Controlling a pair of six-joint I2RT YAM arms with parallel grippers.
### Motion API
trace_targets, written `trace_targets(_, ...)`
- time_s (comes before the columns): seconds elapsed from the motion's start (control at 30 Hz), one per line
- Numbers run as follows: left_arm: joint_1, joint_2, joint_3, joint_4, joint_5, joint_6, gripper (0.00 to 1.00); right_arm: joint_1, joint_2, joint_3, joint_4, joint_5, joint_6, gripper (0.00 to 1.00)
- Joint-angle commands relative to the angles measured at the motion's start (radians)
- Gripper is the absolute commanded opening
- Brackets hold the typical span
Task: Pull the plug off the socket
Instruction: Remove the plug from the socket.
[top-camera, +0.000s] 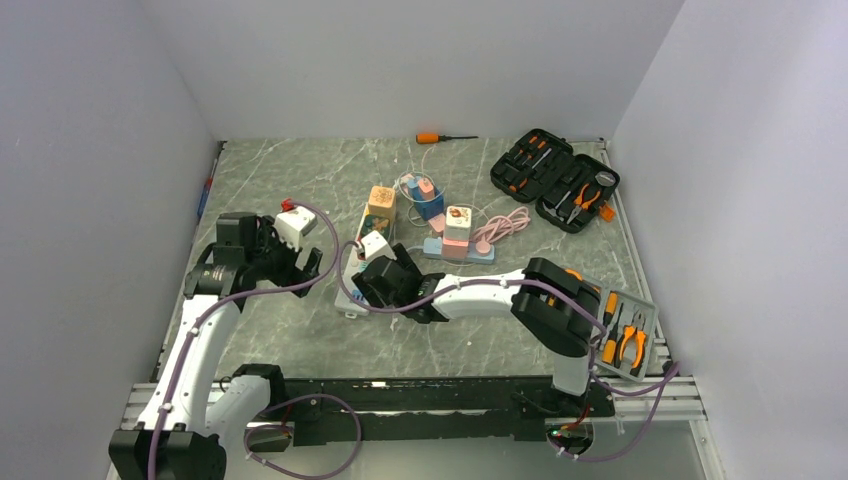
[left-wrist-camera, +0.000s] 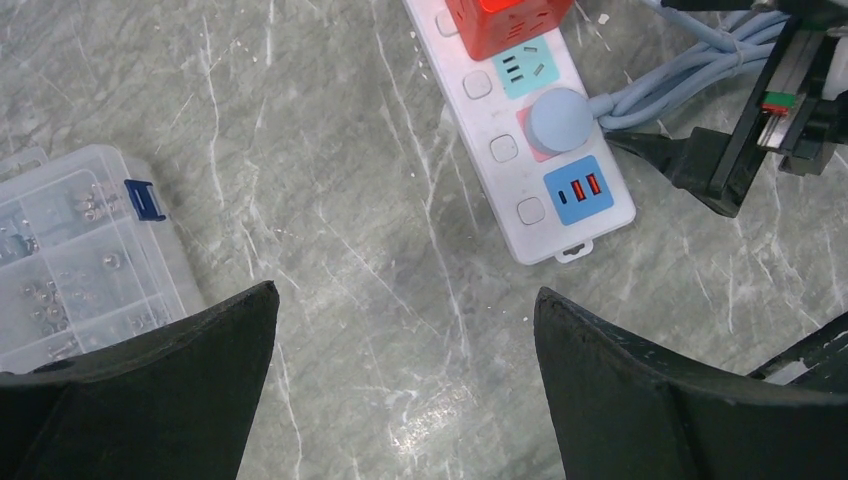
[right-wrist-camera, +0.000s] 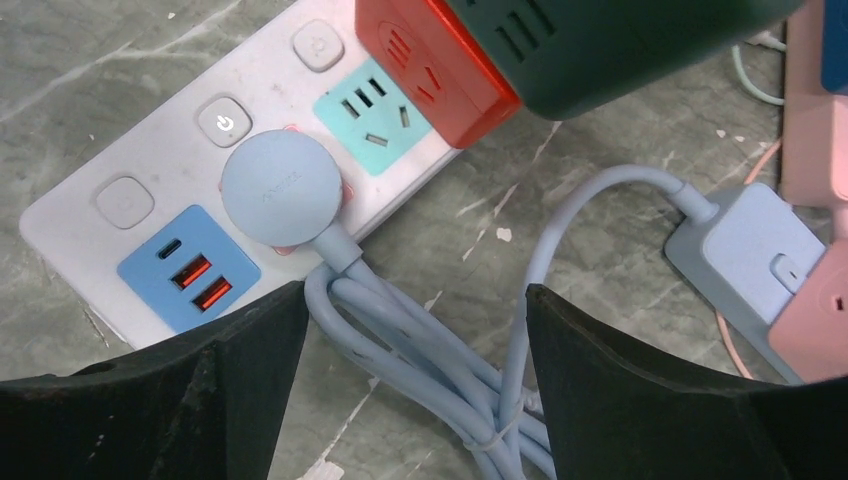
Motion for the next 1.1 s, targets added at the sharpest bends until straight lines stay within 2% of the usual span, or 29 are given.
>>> trace_targets(0.0, 0.006, -0.005, 0.006, 0.036, 0.028, 0.002, 0.99, -0.007, 0.028, 0.013, 0.067, -0.058, 0.001, 0.8)
trace_targets(0.27, 0.006, -0.02, 0.004, 0.049, 0.036, 0.007, 0.99, -0.009, 0.091, 0.007, 0.065, -0.084, 0.027, 0.63)
trace_targets(0.43, 0.006, -0.061, -0.03, 0.058, 0.058, 0.079, 0.99, -0.01, 0.091, 0.009, 0.051, -0.092, 0.027, 0.47)
trace_targets(0.5, 0.004, -0.072, -0.04, 0.049, 0.052, 0.183, 0.99, -0.01, 0.081, 0.023, 0.041, -0.097, 0.022, 0.38)
trace_targets(0.63, 0.005, -0.105, -0.069, 0.036, 0.019, 0.377, 0.99, -0.021, 0.034, 0.059, 0.031, -0.112, 0.028, 0.12)
trace_targets(0.73, 0.004, -0.183, -0.156, 0.09, 0.045, 0.515, 0.99, -0.039, -0.004, 0.086, 0.016, -0.14, 0.042, 0.01)
trace_targets(0.87, 0.005, -0.364, -0.291, 0.173, 0.147, 0.641, 0.99, -0.062, -0.04, 0.1, 0.004, -0.198, 0.058, 0.0)
trace_targets(1.07, 0.005, -0.582, -0.46, 0.18, 0.284, 0.839, 0.99, -0.093, -0.099, 0.078, 0.018, -0.279, 0.109, 0.0)
